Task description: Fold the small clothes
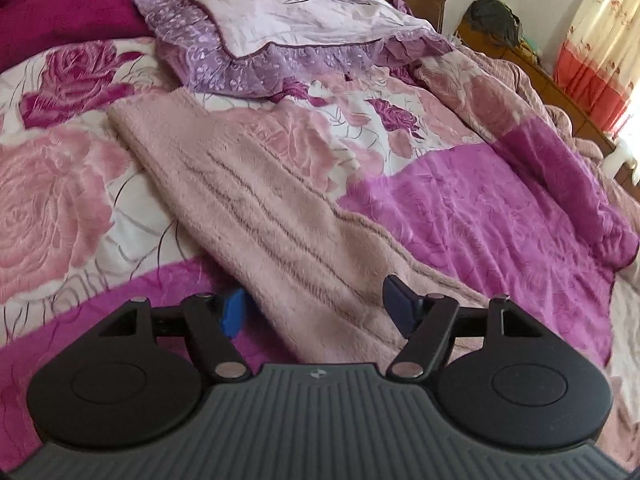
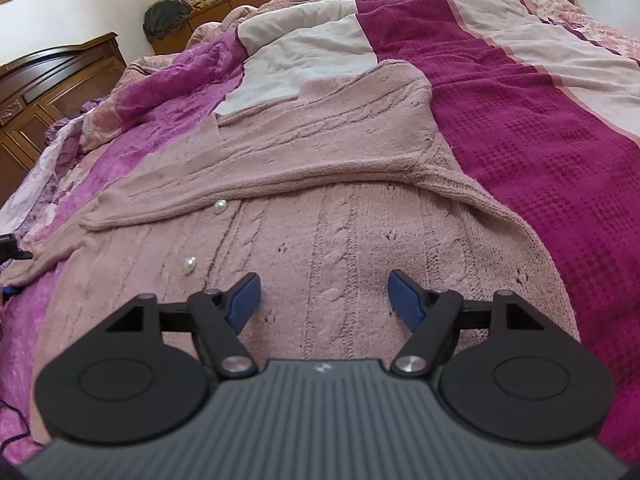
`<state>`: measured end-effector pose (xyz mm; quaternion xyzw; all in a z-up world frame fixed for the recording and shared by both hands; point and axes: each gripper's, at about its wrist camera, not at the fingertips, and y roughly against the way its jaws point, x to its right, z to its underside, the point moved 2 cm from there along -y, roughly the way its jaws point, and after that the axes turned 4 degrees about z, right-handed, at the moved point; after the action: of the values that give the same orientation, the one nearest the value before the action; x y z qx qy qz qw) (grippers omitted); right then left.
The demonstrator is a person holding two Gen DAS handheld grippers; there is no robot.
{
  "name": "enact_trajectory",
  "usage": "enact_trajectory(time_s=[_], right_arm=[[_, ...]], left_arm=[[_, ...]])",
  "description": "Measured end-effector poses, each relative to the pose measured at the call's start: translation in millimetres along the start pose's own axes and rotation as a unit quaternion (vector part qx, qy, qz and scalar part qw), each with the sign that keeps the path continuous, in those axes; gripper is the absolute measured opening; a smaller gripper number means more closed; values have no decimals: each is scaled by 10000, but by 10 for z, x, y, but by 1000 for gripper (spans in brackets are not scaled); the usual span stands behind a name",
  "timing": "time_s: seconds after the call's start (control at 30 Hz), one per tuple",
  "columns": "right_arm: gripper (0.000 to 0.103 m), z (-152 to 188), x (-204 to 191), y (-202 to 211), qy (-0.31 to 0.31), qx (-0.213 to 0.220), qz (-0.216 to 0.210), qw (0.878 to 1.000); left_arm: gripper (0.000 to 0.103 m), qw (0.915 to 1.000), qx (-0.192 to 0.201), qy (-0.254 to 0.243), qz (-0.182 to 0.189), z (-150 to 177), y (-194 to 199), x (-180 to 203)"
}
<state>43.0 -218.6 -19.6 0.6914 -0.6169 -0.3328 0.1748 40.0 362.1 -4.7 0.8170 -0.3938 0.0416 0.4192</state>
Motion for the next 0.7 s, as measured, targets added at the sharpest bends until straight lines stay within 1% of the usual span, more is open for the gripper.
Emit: enact_trajectory(time_s=[0.2, 0.3, 0.5, 0.7], right_arm=[[72, 12, 6, -2, -35, 15, -21, 10000], [72, 16, -1, -8, 0, 12, -8, 10000], [73, 22, -5, -8, 13, 18, -3, 10000], [79, 31, -13, -32, -8, 22, -21, 10000]], left_arm=[[74, 9980, 61, -604, -195, 46, -61, 111], [74, 9964, 62, -808, -242, 80, -62, 135], [74, 9967, -19, -776, -237, 61, -70, 122], [75, 9960, -86, -835, -303, 55, -82, 148]])
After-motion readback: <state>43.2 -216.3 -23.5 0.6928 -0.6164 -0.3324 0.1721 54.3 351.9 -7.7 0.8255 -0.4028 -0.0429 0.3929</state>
